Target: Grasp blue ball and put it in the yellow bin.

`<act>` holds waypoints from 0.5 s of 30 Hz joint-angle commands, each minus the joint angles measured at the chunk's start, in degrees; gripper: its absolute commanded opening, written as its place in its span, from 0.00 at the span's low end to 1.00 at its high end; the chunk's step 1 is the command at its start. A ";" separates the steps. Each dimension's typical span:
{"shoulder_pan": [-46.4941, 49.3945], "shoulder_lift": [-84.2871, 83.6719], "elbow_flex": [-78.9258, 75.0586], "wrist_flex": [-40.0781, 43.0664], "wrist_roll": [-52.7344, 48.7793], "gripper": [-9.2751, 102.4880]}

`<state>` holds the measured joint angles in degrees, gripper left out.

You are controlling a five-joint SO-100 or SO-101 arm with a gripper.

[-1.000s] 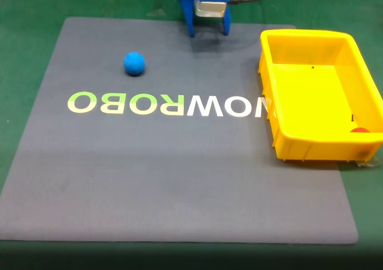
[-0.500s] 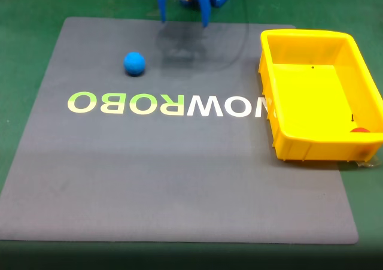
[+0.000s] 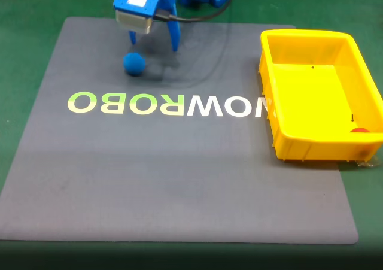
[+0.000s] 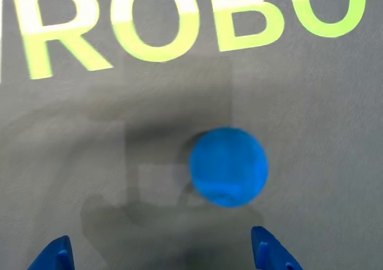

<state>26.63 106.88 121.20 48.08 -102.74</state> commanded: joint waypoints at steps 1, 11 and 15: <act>1.67 -2.90 -6.42 -1.93 -0.70 0.38; 4.83 -13.54 -12.66 -4.83 -3.43 0.38; 4.92 -16.96 -14.59 -5.80 -3.25 0.38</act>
<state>30.59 90.26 111.18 44.03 -106.00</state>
